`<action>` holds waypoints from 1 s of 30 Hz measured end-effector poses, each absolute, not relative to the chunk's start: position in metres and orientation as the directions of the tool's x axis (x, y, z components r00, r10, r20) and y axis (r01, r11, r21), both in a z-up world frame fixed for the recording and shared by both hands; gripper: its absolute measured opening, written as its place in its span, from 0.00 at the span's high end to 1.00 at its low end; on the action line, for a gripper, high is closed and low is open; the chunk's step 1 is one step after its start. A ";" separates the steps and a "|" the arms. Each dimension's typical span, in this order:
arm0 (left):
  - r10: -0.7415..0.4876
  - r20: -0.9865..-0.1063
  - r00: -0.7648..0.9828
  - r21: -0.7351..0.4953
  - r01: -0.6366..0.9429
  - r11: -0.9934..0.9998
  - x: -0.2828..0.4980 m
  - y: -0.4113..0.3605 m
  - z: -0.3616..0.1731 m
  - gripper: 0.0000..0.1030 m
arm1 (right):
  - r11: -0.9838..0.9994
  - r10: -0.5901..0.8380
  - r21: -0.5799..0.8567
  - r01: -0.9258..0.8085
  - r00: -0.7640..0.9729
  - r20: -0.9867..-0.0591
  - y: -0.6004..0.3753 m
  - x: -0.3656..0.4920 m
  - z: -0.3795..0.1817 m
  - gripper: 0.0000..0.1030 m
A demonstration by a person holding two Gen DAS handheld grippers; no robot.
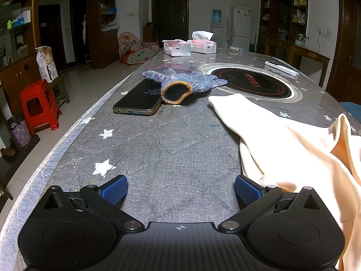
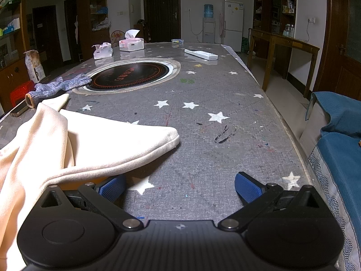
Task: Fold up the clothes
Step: 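Move both tools over the crumpled cream sweatshirt toward its hem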
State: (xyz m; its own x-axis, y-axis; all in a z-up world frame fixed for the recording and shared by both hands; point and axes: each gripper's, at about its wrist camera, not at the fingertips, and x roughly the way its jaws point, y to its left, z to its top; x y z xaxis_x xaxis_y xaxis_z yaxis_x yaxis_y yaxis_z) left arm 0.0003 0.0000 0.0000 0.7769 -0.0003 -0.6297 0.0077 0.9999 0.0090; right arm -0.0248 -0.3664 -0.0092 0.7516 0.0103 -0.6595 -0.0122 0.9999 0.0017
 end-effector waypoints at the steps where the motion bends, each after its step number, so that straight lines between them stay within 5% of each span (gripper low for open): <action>1: 0.000 -0.630 0.776 0.010 0.008 1.000 0.000 0.000 0.000 0.00 | 1.000 0.011 0.005 -0.011 0.752 -0.659 -0.366 -0.025 -0.009 0.00; 30: -0.007 -0.640 0.768 0.028 0.032 0.999 -0.058 -0.016 0.036 0.00 | 1.000 0.014 0.020 -0.003 0.808 -0.590 -0.332 -0.103 0.029 0.00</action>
